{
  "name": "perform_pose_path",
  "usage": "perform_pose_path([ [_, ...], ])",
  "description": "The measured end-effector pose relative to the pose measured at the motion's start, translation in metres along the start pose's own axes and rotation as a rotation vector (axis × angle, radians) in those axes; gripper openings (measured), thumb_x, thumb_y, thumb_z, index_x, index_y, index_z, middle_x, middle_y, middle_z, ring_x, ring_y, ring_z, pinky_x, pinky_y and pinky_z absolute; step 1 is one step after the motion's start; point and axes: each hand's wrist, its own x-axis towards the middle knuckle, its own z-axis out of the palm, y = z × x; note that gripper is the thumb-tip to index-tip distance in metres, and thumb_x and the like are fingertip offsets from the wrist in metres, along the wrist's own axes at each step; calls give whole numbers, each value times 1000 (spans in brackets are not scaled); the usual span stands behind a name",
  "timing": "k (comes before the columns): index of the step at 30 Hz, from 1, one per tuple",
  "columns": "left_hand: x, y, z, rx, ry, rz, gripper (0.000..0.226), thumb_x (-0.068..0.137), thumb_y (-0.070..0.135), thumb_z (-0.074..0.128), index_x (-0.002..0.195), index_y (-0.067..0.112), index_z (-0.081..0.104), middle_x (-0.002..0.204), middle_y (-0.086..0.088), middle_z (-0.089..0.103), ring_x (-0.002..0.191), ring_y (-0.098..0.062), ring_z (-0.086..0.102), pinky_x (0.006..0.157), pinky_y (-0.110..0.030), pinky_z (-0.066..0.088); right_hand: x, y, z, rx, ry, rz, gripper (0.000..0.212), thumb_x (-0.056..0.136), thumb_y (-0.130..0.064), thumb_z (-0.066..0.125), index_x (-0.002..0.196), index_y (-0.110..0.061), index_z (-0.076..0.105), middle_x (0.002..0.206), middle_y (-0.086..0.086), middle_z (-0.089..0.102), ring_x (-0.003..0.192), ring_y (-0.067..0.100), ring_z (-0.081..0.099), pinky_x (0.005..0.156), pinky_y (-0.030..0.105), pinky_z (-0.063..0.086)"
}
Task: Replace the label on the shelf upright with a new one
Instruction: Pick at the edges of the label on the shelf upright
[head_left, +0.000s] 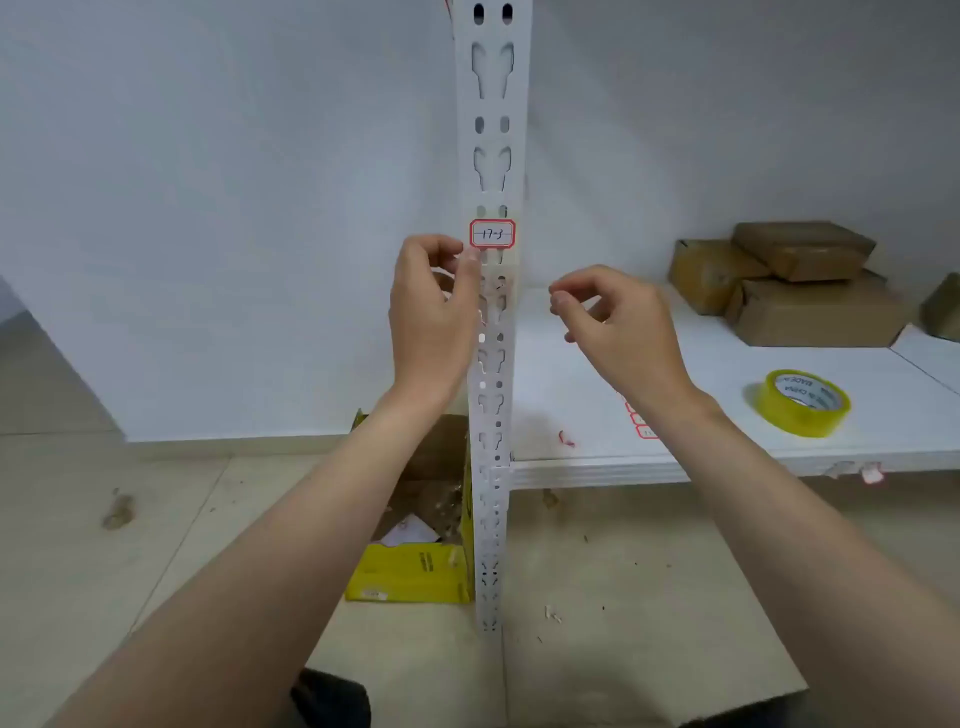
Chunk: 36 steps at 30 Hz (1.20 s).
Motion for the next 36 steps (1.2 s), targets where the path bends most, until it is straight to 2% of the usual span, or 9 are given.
perform_pose_path([
  [5,19,13,1,-42,20,37,13,101,29,66,109,23,58,98,8,63,84,0,60,72,-13,49,16,-25,13,59,95,-116,11,95,-26,71,106,-27,72,90,-19,70,66,15,69,67,37,60],
  [10,26,5,1,-42,35,88,16,99,28,70,109,24,58,96,14,63,85,6,61,70,-13,52,30,-34,26,99,188,-239,16,95,-20,73,111,-18,72,99,-9,69,79,7,69,63,16,55],
  [15,26,-8,6,-80,54,168,15,100,27,65,112,21,58,99,18,61,91,1,63,66,-15,55,31,-20,40,109,266,-299,17,96,-21,73,112,-15,73,105,-8,68,86,9,69,64,17,58],
  [24,24,-13,5,-99,76,212,11,100,23,64,110,21,60,100,17,63,92,-2,64,69,-26,61,31,-13,45,50,313,-388,17,97,-14,74,114,-11,76,106,-1,70,88,5,67,68,7,51],
  [30,26,-10,3,-96,87,216,7,99,21,68,104,22,63,95,18,65,91,1,66,66,-18,55,32,-18,41,1,312,-387,13,96,-17,74,107,-11,77,102,0,73,89,4,67,69,7,51],
  [36,33,-2,8,-95,69,226,12,93,17,65,96,18,54,89,15,61,87,1,65,61,-13,50,34,-26,37,-39,315,-382,12,96,-22,74,103,-12,77,99,-2,75,85,3,67,68,6,52],
])
